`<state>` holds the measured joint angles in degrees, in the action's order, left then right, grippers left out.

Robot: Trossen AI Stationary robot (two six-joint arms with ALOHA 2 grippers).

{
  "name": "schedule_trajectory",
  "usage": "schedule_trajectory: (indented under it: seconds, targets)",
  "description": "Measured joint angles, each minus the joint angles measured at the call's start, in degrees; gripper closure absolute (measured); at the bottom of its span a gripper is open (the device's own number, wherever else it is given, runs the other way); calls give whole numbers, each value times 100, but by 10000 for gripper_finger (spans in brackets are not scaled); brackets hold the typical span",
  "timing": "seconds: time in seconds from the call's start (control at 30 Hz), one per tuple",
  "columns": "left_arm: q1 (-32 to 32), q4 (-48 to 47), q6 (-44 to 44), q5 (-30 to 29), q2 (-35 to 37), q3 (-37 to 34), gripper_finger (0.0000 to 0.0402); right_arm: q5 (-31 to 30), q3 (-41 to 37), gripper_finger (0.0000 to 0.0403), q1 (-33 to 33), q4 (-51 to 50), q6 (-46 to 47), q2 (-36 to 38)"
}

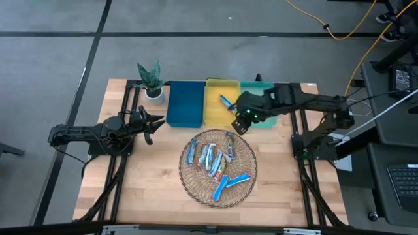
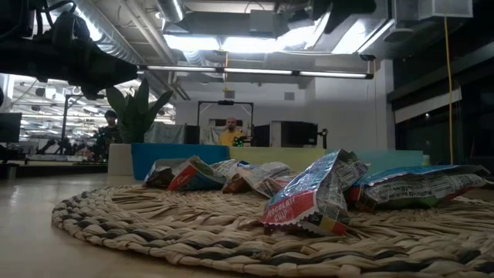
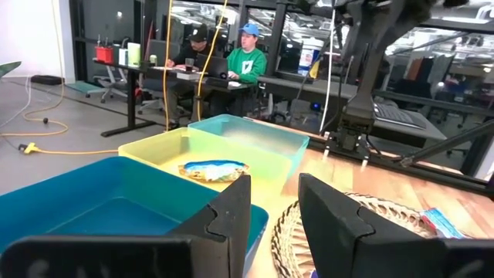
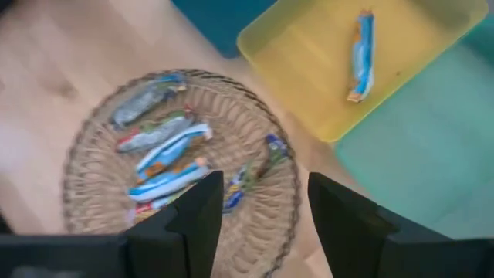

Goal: Pick and place Granola Bars by type
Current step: Put the blue granola bar into the light blue bin

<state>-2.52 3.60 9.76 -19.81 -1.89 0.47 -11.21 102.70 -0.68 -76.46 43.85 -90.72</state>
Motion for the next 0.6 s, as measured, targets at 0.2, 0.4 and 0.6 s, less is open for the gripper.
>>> schedule_trajectory:
  seconds: [0.2,0.4,0.6]
  targets:
    - [0,0,0,0,0,0,297,-39,0,210,-230,13,301,-36]
    - [0,0,0,0,0,0,297,-39,-1,210,-334,36,414,-248]
    - [1,0,0,0,0,0,297,-86,-1,210,-338,36,611,-551]
